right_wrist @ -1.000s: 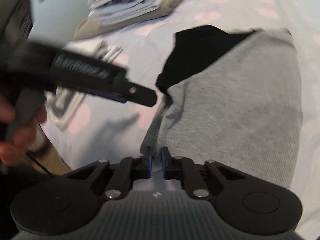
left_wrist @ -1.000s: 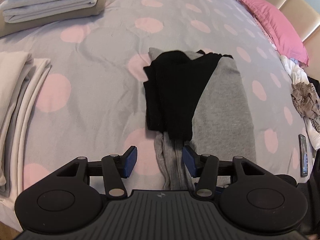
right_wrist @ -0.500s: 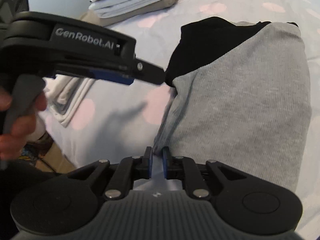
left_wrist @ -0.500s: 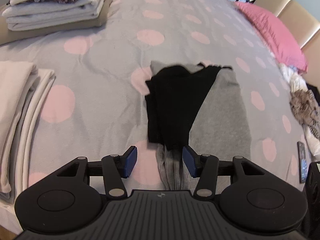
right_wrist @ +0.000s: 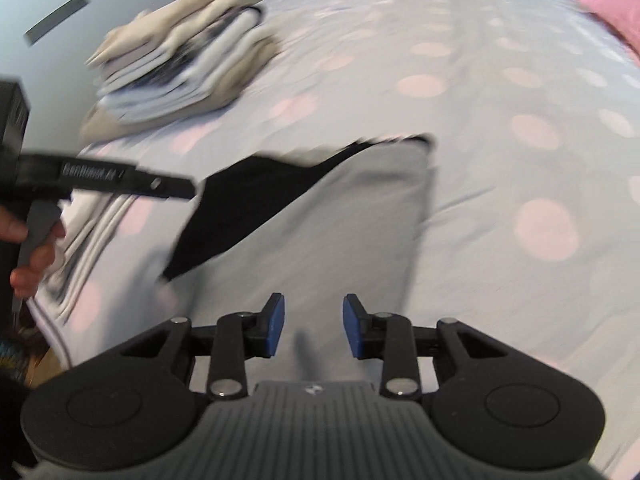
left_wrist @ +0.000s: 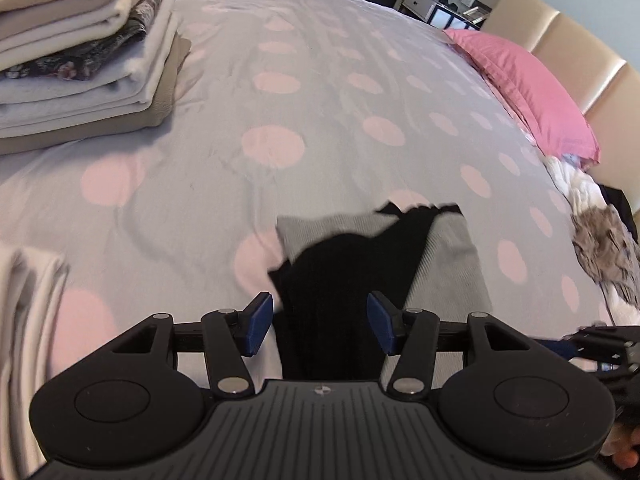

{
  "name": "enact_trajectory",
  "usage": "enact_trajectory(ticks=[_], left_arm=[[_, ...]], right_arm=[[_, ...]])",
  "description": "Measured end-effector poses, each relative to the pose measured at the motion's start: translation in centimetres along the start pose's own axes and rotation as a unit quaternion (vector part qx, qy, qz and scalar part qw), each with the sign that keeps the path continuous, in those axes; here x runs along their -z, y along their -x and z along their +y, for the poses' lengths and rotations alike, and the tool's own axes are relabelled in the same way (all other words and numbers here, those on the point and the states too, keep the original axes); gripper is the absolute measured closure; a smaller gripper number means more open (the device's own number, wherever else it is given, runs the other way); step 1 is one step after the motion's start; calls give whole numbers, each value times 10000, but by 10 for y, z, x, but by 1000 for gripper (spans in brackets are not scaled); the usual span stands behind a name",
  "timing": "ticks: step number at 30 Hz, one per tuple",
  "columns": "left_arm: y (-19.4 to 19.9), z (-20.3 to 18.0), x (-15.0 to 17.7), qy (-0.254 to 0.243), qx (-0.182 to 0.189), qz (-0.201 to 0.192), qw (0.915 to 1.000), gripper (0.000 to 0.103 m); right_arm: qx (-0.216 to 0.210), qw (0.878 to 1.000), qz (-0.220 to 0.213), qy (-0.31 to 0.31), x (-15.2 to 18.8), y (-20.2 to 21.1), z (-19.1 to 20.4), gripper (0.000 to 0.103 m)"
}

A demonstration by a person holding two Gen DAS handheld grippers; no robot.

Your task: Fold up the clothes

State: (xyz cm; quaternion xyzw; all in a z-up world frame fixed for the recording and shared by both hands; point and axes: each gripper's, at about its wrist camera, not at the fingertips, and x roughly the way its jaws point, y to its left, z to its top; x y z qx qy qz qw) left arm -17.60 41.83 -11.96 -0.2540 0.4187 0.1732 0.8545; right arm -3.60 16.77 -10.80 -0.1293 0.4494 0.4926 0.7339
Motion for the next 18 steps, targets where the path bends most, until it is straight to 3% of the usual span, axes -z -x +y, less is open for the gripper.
enact_trajectory(ticks=[4, 6, 9, 11, 13, 15, 18], left_arm=[[-29, 6, -9, 91, 17, 108, 9999, 57], [-42, 10, -11, 148, 117, 166, 9997, 62], [-56, 18, -13, 217, 304, 211, 9991, 78], [-62, 20, -13, 201, 393, 187, 9989, 94], [-62, 20, -15, 163, 392, 88, 9991, 97], [-58, 20, -18, 190, 326, -23, 9993, 98], [-61, 22, -22, 190, 217, 22, 9996, 99]], right_arm=[[140, 9995, -150, -233, -27, -16, -27, 63], [183, 9988, -175, -411, -42, -29, -43, 50], [159, 9975, -99, -678, -61, -55, -62, 46], [73, 9969, 0, -781, -70, -74, -69, 46], [-23, 9964, 37, -843, -74, -85, -76, 52], [-168, 9958, 16, -901, -76, -92, -80, 83], [-239, 9954, -20, -924, -78, -96, -80, 85]])
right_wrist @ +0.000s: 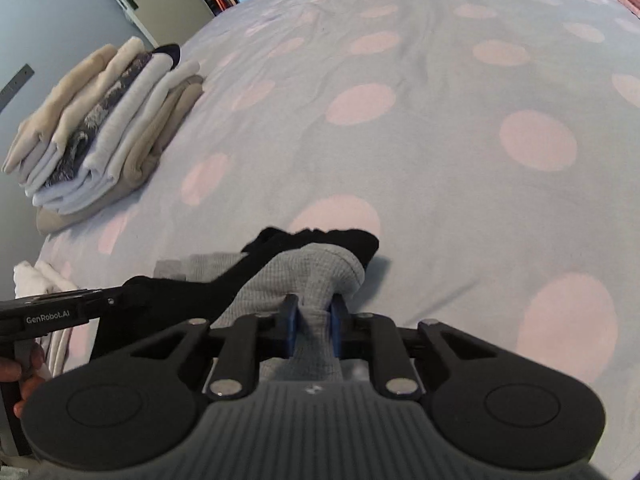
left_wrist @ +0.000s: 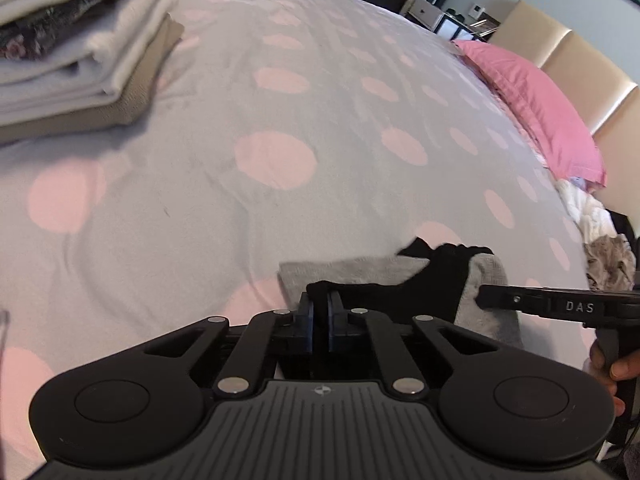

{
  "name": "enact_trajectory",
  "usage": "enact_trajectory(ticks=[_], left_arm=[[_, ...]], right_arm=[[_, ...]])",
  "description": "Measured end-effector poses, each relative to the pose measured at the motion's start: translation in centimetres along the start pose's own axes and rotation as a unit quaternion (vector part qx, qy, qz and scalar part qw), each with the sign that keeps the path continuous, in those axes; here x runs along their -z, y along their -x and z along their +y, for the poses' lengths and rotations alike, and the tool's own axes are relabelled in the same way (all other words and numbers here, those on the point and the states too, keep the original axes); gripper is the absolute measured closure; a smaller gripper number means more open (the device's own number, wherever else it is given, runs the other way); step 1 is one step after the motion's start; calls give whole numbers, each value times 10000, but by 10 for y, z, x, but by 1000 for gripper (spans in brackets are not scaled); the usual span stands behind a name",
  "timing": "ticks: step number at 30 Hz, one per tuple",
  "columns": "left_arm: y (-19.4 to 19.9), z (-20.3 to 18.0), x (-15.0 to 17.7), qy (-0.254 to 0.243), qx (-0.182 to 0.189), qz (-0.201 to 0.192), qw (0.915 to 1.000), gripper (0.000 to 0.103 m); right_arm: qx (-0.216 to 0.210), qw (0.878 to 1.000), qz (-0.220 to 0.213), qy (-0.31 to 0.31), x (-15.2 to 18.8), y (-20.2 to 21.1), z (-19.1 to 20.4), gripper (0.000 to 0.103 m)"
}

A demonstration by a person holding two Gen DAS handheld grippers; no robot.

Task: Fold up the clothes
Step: 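Grasp the folded shirt end with the left gripper while the right gripper grasps it too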

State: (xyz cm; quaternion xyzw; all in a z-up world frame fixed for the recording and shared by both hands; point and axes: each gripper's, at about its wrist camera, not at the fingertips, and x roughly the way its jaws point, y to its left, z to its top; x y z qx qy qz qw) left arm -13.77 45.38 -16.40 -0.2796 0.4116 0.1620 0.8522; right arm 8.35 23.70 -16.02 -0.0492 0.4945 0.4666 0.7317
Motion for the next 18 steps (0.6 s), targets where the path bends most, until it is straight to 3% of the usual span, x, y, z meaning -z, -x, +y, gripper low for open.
enact_trajectory(ticks=[6, 8, 10, 12, 15, 16, 18], left_arm=[[-14, 8, 3, 78, -70, 148, 9998, 98], [-13, 9, 2, 110, -63, 189, 9997, 94], [-12, 10, 2, 244, -61, 203, 9995, 92], [-9, 9, 1, 281, -80, 214, 9993, 86], [0, 8, -2, 275, -187, 149, 9993, 62], [4, 9, -1, 280, -169, 99, 9994, 46], [9, 11, -1, 305, -118, 93, 9994, 41]], right_arm=[[46, 10000, 41, 40, -1, -12, -1, 84], [47, 9999, 71, 66, -1, -12, -1, 82], [90, 9999, 108, 95, -1, -10, -1, 78], [154, 9997, 129, 98, -2, -7, 0, 63], [270, 9995, 101, 113, -2, 1, 0, 46], [274, 9995, 107, 99, -2, 3, -2, 46], [262, 9995, 139, 53, -1, 7, -5, 45]])
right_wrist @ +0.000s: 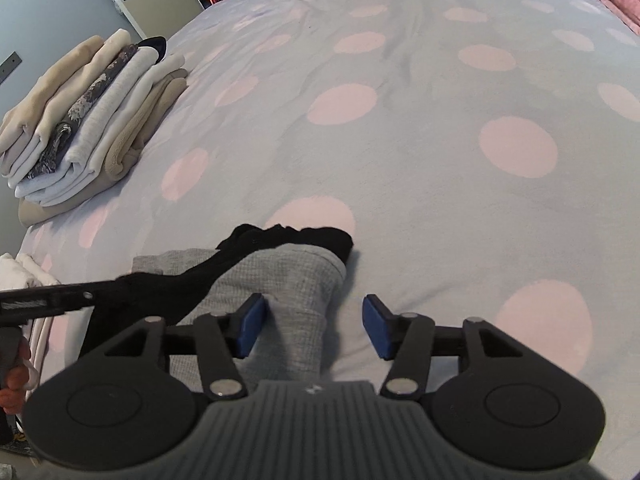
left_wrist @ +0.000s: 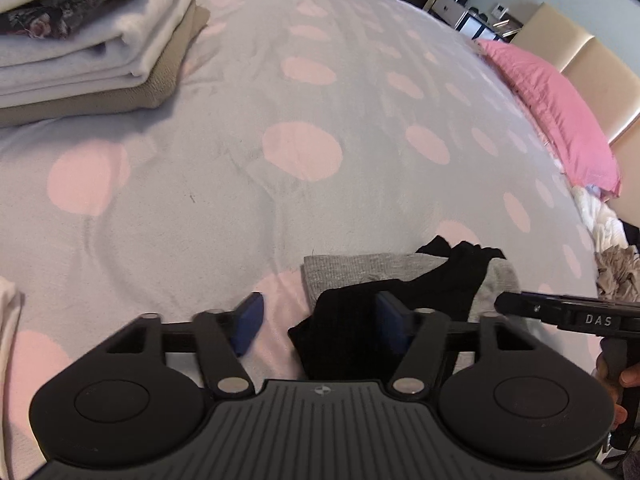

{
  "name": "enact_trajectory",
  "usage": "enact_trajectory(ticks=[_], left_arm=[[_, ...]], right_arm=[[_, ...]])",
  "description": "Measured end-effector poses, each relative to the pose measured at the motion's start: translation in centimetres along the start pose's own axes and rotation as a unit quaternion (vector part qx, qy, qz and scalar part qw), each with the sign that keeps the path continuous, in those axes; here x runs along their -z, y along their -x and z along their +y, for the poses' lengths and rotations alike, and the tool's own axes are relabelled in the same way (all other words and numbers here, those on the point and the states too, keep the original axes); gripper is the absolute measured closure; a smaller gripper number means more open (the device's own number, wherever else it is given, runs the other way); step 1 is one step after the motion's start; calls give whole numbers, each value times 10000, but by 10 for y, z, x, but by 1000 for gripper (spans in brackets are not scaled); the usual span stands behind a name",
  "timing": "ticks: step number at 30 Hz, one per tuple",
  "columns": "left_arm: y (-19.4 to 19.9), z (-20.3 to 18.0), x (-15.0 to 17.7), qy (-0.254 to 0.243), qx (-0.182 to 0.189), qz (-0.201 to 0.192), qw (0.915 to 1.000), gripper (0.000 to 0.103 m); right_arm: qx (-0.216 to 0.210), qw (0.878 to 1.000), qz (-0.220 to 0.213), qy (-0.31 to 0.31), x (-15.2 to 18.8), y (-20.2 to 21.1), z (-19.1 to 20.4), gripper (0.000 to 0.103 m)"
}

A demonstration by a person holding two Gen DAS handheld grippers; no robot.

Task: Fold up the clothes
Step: 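Grasp the folded shirt end with the left gripper while the right gripper grasps it too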

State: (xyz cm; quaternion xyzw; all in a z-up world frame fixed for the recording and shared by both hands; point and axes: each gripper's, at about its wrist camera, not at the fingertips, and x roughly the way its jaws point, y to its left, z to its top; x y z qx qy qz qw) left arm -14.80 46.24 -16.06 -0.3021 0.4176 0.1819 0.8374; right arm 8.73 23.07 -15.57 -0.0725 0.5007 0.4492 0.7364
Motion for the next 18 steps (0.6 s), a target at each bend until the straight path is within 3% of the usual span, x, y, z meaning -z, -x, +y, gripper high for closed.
enact_trajectory(ticks=[5, 11, 18], left_arm=[[-7, 7, 6, 174, 231, 474, 9985, 41], [-13, 12, 15, 302, 489, 316, 9978, 40], [-21, -1, 20, 109, 346, 140, 9992, 40]], right_arm=[[-250, 9989, 270, -300, 3, -2, -11, 42], [-282, 9986, 344, -286, 9, -11, -11, 41], [-75, 9995, 295, 83, 12, -20, 7, 41]])
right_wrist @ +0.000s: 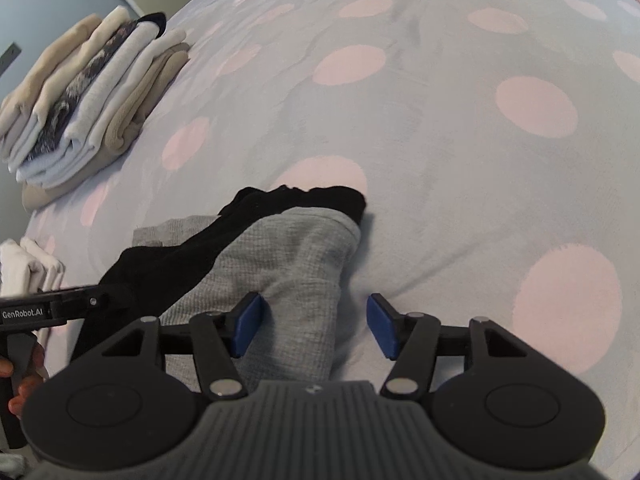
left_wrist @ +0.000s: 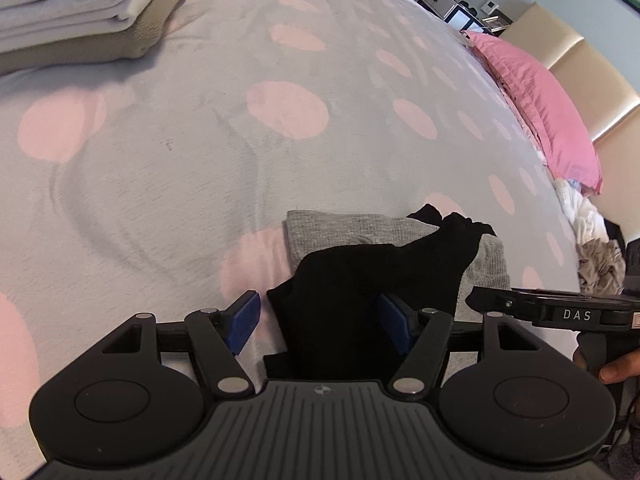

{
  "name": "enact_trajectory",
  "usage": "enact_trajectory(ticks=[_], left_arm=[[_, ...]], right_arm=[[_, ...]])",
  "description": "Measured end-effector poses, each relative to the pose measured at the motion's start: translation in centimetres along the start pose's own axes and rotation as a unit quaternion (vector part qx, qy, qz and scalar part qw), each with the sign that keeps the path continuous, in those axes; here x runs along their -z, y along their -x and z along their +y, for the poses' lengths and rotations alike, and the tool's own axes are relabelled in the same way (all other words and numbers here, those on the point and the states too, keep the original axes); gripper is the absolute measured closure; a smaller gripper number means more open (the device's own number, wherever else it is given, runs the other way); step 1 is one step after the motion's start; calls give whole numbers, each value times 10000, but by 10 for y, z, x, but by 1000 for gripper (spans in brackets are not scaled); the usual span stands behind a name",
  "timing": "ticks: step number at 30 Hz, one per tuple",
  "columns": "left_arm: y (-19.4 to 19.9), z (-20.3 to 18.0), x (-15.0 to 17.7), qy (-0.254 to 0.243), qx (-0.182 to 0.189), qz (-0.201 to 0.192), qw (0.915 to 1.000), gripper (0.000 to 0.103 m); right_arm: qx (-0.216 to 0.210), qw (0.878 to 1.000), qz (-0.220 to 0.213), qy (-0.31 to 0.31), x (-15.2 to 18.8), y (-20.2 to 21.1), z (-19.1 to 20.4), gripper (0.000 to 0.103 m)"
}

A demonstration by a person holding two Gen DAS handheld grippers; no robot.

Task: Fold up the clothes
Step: 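Grasp the folded shirt end with the left gripper while the right gripper grasps it too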

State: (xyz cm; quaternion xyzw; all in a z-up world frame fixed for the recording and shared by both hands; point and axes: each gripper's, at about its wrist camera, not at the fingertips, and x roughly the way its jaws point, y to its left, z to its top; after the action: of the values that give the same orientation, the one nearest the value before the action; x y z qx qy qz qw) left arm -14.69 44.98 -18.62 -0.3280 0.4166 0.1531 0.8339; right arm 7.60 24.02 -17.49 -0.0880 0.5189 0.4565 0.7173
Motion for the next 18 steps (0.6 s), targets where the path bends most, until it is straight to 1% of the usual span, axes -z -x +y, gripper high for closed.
enact_trajectory(ticks=[1, 2, 3, 4, 5, 6, 7, 8, 9, 11, 15, 18], left_arm=[[0, -2, 1, -35, -23, -10, 10000, 42], [0, -3, 1, -59, -29, -18, 10000, 46], [0, -4, 1, -72, -10, -21, 10000, 50], [0, -5, 1, -65, 42, -23, 10000, 59], [0, -4, 1, -27, 121, -24, 9999, 69], [0, -3, 1, 23, 167, -26, 9999, 73], [1, -3, 1, 38, 174, -48, 9998, 80], [2, -4, 1, 2, 175, -95, 9998, 83], [5, -7, 3, -76, 144, -158, 9997, 85], [10, -13, 6, -223, 83, -285, 9993, 87], [31, -21, 11, -329, 22, -578, 9978, 88], [51, -29, 16, -473, -62, -727, 9962, 88]], right_arm=[[17, 10000, -20, 28, 0, -1, 2, 41], [26, 10000, -37, 66, 1, -2, 5, 43], [26, 9999, -51, 114, 1, -3, 8, 49], [4, 9999, -68, 156, 1, -4, 11, 54], [-40, 9998, -89, 193, 2, -4, 13, 63], [-74, 9997, -112, 208, 2, -4, 14, 68], [-100, 9997, -137, 189, 2, -4, 13, 70], [-149, 9997, -164, 137, 3, -3, 11, 76], [-223, 9996, -190, 62, 3, -1, 9, 80], [-308, 9991, -281, -7, 5, 6, 7, 83], [-317, 9977, -576, 158, 9, 25, 17, 84], [-307, 9961, -755, 347, 10, 42, 30, 84]])
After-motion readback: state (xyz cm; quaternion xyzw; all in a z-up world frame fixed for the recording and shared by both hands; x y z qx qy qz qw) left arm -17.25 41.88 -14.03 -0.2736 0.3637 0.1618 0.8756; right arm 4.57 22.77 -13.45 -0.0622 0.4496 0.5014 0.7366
